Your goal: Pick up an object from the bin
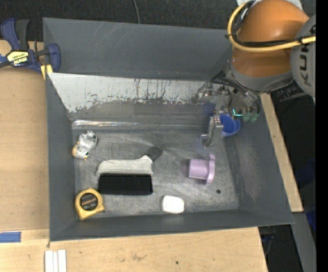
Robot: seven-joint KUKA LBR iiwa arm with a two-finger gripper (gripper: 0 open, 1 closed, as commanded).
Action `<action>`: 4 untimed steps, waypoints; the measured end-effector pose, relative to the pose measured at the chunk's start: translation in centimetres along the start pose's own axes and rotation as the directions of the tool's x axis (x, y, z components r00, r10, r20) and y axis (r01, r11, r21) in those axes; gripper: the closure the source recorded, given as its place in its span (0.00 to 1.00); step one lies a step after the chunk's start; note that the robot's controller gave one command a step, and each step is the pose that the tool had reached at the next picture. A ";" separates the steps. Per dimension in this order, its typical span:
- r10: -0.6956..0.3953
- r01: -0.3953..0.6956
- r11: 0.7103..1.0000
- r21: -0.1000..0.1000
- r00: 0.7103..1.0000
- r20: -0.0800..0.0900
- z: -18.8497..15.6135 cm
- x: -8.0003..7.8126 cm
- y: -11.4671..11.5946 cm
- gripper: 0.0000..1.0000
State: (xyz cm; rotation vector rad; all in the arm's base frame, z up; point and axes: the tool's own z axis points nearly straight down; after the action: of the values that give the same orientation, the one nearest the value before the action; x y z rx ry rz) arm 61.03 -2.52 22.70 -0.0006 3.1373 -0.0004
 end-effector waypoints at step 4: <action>0.000 0.000 1.000 -0.001 1.000 0.000 12.2 4.1 8.7 1.00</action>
Offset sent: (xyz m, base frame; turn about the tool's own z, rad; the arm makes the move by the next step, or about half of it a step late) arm -0.0311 0.0252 -0.0006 -0.1705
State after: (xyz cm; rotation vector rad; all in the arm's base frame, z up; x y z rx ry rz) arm 57.00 6.17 10.48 -0.0011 3.1373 0.0007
